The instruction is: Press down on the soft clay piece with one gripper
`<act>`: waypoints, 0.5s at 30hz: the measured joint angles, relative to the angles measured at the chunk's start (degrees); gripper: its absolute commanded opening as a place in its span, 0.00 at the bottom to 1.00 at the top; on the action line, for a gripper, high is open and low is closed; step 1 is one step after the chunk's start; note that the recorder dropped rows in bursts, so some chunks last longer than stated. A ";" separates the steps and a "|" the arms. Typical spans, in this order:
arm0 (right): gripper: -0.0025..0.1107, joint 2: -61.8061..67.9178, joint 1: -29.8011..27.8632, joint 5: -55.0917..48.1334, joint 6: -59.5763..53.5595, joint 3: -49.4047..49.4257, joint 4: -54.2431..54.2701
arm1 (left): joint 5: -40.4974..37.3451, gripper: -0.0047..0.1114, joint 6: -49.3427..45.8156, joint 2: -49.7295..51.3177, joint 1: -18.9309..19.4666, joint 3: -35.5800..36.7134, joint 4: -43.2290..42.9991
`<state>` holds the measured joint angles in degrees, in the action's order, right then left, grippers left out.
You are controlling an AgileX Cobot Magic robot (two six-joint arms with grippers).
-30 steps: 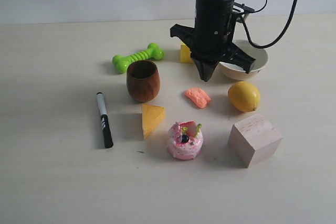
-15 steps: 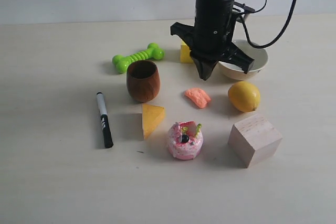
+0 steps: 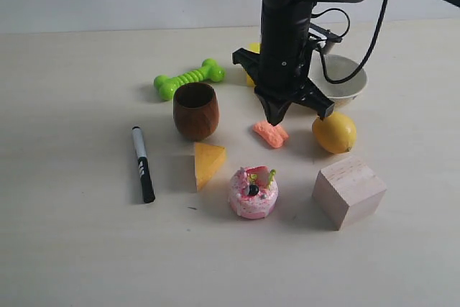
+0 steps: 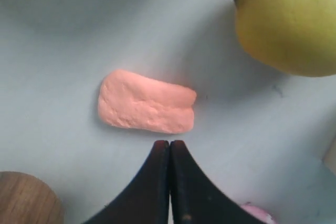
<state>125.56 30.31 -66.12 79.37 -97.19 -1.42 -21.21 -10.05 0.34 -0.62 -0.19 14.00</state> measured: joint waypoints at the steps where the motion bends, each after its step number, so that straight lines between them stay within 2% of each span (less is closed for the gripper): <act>1: 0.02 0.64 0.00 0.40 0.26 0.00 0.00 | 0.00 0.04 0.00 0.00 0.00 0.00 0.00; 15: 0.02 3.14 -0.15 4.70 2.73 0.00 -1.49 | 0.00 0.04 0.00 0.00 0.00 0.00 0.00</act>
<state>128.70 30.16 -61.42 82.10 -97.19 -2.90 -21.21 -10.05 0.34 -0.62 -0.19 14.00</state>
